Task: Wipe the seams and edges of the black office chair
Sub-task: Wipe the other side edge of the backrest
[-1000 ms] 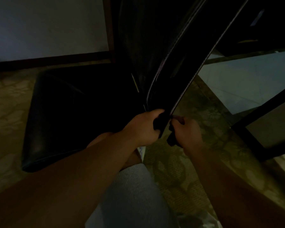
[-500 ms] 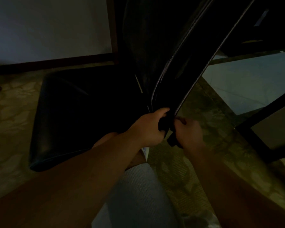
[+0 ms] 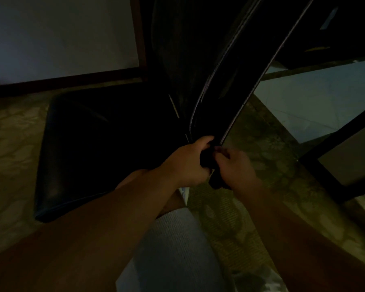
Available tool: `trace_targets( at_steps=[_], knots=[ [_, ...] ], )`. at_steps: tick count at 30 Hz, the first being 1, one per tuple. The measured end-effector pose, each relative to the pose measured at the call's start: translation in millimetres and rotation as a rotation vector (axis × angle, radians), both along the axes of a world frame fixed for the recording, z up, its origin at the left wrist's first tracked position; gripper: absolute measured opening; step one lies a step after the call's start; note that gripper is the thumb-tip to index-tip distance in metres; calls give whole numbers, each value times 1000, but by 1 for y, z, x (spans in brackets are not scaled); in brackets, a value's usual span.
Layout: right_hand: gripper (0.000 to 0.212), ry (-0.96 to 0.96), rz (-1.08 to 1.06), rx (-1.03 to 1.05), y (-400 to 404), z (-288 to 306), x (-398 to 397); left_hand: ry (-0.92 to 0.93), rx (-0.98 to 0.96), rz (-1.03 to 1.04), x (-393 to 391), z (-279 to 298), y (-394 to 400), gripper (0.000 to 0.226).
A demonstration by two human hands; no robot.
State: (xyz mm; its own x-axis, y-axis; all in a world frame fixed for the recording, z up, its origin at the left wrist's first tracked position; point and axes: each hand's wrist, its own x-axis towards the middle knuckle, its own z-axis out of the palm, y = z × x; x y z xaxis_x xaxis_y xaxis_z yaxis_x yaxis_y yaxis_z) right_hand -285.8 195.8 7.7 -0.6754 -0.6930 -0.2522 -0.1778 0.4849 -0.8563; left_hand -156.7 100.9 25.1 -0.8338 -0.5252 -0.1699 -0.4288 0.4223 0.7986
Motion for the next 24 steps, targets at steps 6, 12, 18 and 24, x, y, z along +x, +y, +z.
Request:
trace_targets(
  at_steps=[6, 12, 18, 24],
  knots=[
    [26, -31, 42, 2, 1, -2, -5, 5, 147, 24, 0, 3, 2, 89],
    [22, -5, -106, -26, 3, 4, -16, 13, 193, 27, 0, 8, 4, 88],
    [17, -73, -241, -120, 3, 9, -14, 16, 179, 34, -1, 8, 4, 87],
    [16, -100, -106, -63, 4, 7, -6, 12, 177, 21, 1, 8, 3, 87]
  ],
)
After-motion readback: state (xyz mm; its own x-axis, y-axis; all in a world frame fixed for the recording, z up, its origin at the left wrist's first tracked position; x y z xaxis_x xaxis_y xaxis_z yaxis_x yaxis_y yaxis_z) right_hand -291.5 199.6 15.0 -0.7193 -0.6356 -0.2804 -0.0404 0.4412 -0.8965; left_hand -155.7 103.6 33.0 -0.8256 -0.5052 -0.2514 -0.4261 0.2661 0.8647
